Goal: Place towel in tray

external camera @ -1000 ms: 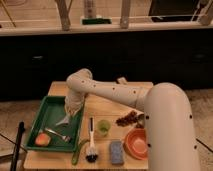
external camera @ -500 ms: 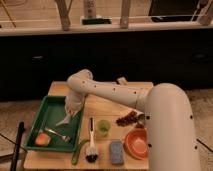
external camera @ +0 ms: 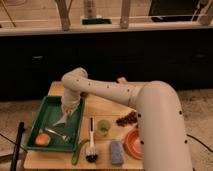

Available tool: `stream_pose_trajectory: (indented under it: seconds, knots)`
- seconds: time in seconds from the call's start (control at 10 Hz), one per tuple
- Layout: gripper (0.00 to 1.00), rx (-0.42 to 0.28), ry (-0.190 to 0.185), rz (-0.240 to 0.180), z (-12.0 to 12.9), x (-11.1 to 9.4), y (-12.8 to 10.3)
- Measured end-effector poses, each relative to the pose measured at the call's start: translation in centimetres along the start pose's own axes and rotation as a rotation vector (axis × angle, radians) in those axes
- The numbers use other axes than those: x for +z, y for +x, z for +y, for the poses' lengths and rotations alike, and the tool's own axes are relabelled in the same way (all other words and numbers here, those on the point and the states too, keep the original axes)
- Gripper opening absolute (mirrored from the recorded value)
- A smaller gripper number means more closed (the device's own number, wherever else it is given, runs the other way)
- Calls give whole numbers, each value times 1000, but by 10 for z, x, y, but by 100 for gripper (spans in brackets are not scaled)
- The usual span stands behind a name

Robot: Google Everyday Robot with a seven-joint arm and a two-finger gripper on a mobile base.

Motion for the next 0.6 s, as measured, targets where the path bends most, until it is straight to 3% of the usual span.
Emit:
stream_pose_trajectory:
  seconds: [0.4, 0.6]
  knots:
    - [0, -38, -30, -4, -17, 2, -1]
    - [10, -51, -43, -6, -22, 3, 0]
